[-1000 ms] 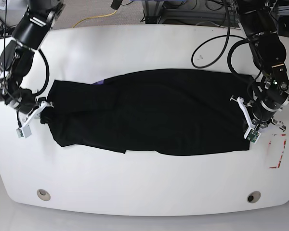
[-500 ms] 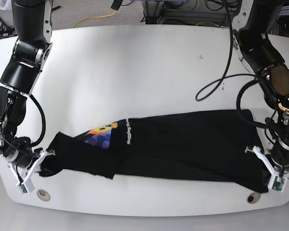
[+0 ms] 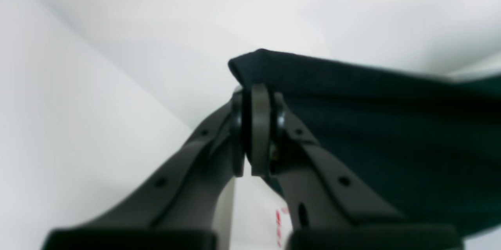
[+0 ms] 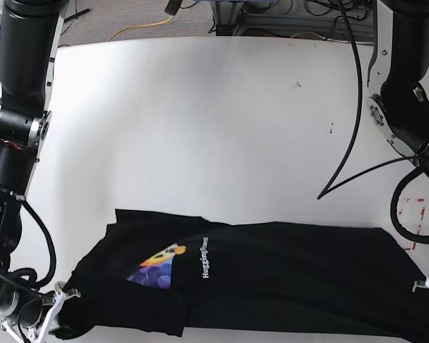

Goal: Fold the T-shirt properly

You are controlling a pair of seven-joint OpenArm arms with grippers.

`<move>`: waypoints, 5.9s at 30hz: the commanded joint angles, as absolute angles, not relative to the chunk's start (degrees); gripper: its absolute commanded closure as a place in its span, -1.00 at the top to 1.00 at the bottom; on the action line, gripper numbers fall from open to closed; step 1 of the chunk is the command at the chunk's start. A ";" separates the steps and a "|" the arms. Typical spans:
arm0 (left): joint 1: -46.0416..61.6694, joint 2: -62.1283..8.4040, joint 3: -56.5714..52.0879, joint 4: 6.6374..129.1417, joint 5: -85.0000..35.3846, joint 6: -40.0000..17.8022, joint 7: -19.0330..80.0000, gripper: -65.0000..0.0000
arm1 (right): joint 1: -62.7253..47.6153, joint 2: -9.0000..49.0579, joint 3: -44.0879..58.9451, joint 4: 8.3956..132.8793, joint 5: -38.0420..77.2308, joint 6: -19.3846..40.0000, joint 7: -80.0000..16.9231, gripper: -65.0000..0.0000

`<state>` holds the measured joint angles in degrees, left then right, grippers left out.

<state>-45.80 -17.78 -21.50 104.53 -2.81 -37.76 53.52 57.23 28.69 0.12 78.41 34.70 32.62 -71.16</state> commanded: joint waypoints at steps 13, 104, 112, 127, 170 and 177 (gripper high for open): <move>-61.76 -22.64 -21.05 100.26 -3.56 -36.88 52.35 -1.00 | 74.80 30.64 -7.52 79.60 35.91 32.75 -71.16 -1.00; 23.87 -6.11 -47.16 113.89 -3.21 -40.00 53.05 -1.00 | -29.14 17.01 37.41 112.57 44.18 34.15 -72.92 -1.00; 21.93 -8.75 -45.14 113.80 -3.21 -40.00 53.05 -1.00 | -23.16 17.01 34.95 106.95 43.12 34.15 -72.92 -1.00; 20.18 -11.03 -45.41 110.73 -3.12 -40.00 53.05 -1.00 | -15.52 17.10 34.51 97.71 43.21 34.15 -73.01 -0.94; 1.98 -17.98 -33.89 90.42 1.19 -40.00 48.92 -0.96 | 3.82 15.16 34.68 84.53 42.33 30.90 -75.38 -0.66; -0.13 -17.89 -33.98 89.71 1.19 -40.00 49.01 -0.20 | 1.80 16.31 35.03 87.25 47.78 30.90 -75.65 0.69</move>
